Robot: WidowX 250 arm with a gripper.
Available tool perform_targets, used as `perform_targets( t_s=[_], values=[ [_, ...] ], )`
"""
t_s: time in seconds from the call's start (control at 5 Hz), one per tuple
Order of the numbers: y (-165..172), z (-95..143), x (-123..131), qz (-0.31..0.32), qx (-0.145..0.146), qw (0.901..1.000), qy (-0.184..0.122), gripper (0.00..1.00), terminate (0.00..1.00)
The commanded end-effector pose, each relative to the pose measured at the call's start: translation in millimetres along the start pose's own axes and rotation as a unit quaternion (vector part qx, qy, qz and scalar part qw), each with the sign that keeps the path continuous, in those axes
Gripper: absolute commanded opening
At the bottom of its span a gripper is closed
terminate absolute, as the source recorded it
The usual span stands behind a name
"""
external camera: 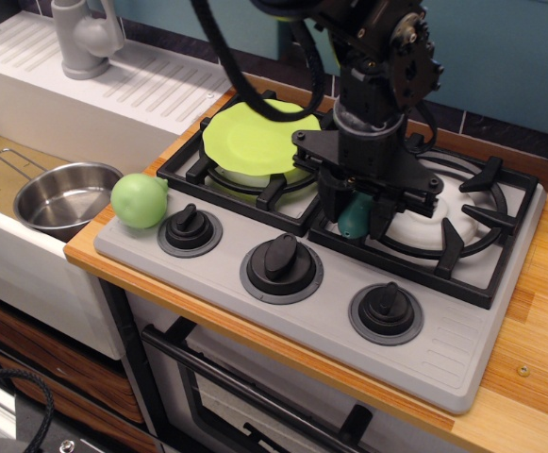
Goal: Put cucumber on plate and pear in pot or pan in sink
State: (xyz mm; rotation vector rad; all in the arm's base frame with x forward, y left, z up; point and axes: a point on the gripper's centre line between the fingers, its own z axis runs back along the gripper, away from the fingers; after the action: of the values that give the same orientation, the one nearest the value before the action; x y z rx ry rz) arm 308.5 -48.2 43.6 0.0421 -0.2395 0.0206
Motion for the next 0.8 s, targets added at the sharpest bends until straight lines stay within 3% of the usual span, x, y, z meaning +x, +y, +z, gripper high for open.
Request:
perform_targets(
  t_s=[0.0, 0.2, 0.6],
  values=[
    [2, 30, 18, -0.009, -0.006, 0.9999, -0.003, 0.0, 0.0],
    [9, 51, 18, -0.021, -0.003, 0.9997, 0.012, 0.0, 0.0],
    [59, 74, 16, -0.074, 0.036, 0.9966, -0.001, 0.0, 0.0]
  ],
)
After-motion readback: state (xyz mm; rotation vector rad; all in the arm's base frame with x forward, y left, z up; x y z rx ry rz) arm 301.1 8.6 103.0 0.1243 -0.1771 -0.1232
